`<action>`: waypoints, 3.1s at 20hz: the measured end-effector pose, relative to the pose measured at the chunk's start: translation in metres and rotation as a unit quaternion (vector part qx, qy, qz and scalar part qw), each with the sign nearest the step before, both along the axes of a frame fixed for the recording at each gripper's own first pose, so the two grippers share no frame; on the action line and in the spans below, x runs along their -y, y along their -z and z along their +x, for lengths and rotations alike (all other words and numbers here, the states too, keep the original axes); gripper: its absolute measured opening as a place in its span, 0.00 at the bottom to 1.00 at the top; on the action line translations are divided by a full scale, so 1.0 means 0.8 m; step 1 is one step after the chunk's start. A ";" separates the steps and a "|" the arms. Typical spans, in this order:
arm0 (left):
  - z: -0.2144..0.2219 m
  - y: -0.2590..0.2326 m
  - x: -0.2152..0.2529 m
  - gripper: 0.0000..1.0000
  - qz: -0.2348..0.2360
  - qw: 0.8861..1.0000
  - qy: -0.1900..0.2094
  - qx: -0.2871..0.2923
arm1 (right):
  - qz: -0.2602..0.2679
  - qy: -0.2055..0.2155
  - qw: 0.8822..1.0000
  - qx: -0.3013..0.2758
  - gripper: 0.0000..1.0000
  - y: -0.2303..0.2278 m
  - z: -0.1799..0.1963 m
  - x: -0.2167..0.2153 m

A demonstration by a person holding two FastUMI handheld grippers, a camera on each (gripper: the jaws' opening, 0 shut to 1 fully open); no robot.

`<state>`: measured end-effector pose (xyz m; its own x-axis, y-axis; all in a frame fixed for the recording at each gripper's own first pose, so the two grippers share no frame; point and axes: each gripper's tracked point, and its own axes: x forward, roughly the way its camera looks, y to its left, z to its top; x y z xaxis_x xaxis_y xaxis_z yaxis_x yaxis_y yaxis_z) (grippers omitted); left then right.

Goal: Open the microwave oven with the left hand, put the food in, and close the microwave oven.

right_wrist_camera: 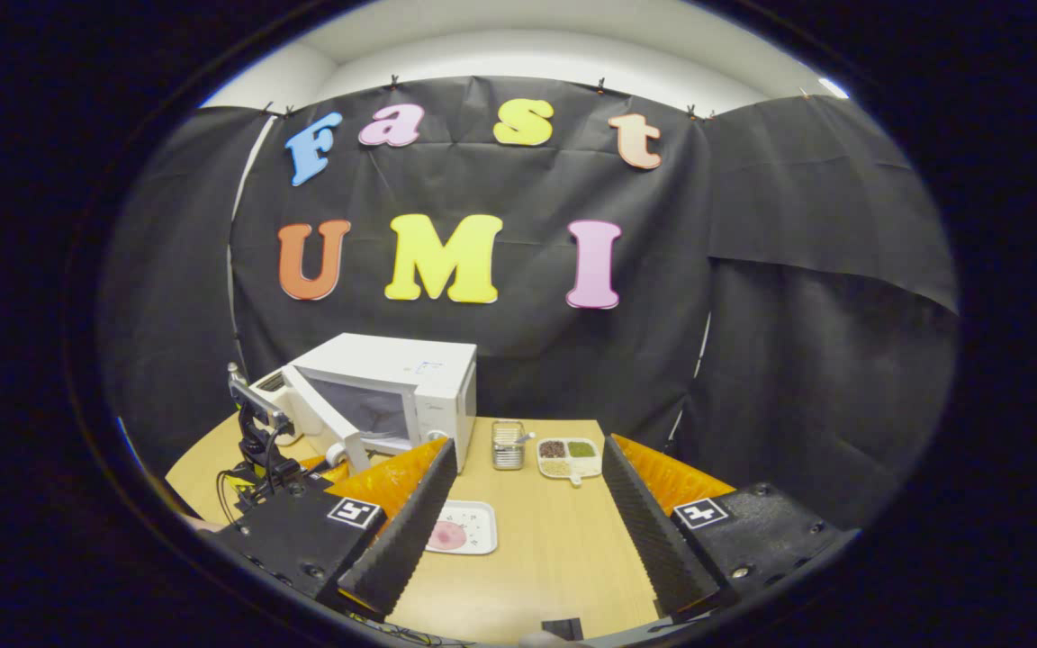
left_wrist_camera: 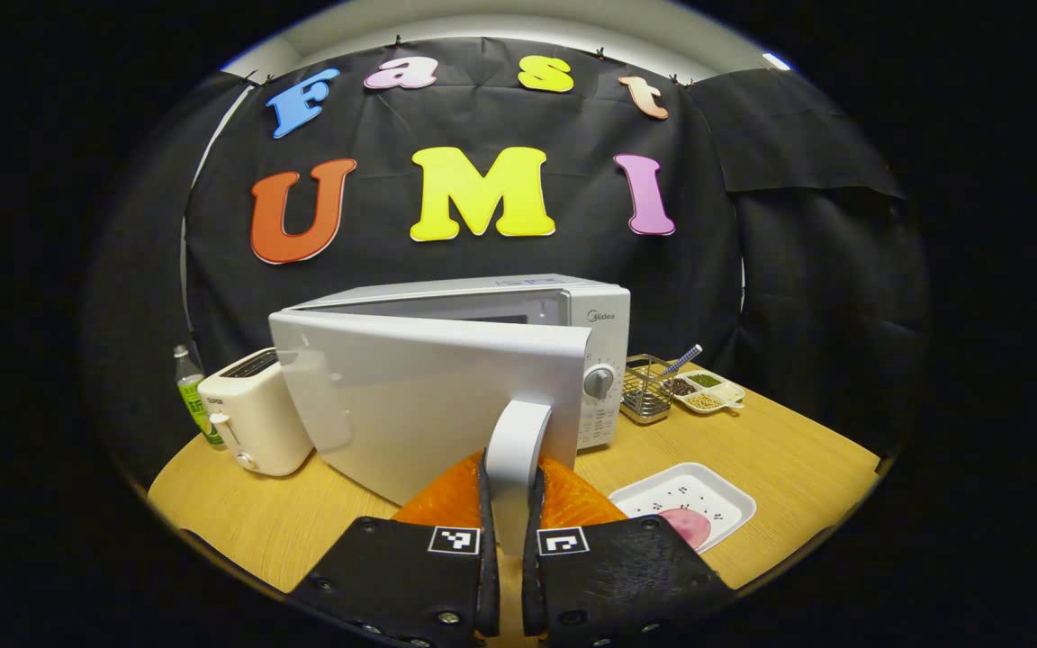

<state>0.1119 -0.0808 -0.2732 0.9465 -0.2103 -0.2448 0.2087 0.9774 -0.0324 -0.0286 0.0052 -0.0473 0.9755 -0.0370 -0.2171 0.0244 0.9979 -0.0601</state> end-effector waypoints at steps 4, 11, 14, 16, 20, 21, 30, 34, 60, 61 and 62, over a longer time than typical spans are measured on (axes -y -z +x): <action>-0.043 0.002 -0.055 0.12 0.010 0.999 -0.033 -0.005 | 0.000 -0.042 0.999 0.000 1.00 0.009 -0.001 -0.045; -0.092 0.008 -0.170 0.24 0.047 0.991 -0.120 -0.021 | 0.016 -0.081 0.997 -0.002 1.00 0.022 -0.010 -0.093; -0.101 0.008 -0.206 0.47 0.043 0.989 -0.136 -0.024 | 0.019 -0.089 0.996 -0.008 1.00 0.032 -0.014 -0.103; -0.106 0.009 -0.219 0.78 0.041 0.989 -0.141 -0.030 | 0.020 -0.096 0.995 -0.014 1.00 0.039 -0.012 -0.107; -0.118 0.011 -0.244 0.96 0.038 0.986 -0.161 -0.035 | 0.026 -0.110 0.993 -0.022 1.00 0.047 0.000 -0.109; -0.120 0.011 -0.247 0.95 0.033 0.985 -0.163 -0.039 | 0.027 -0.114 0.993 -0.023 1.00 0.049 0.005 -0.110; -0.149 0.010 -0.299 0.96 0.048 0.980 -0.188 -0.044 | 0.031 -0.130 0.990 -0.054 1.00 0.094 0.048 -0.113; -0.165 0.004 -0.357 0.95 0.069 0.967 -0.241 -0.045 | 0.029 -0.129 0.989 -0.072 1.00 0.124 0.069 -0.113; -0.176 -0.139 -0.197 0.95 0.089 0.962 -0.259 -0.001 | 0.024 -0.112 0.895 -0.430 0.34 0.479 0.200 -0.019; -0.176 -0.142 -0.191 0.95 0.084 0.961 -0.264 0.000 | 0.035 -0.101 0.892 -0.439 0.36 0.477 0.199 -0.019; -0.176 -0.146 -0.186 0.95 0.081 0.960 -0.269 0.000 | 0.048 -0.091 0.888 -0.447 0.28 0.475 0.198 -0.021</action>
<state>-0.0290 0.0676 -0.1565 0.9072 0.3503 -0.2332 -0.3281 0.9358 0.1294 0.1300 0.0217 -0.4274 0.3984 0.1656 -0.9021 -0.1529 0.9818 0.1127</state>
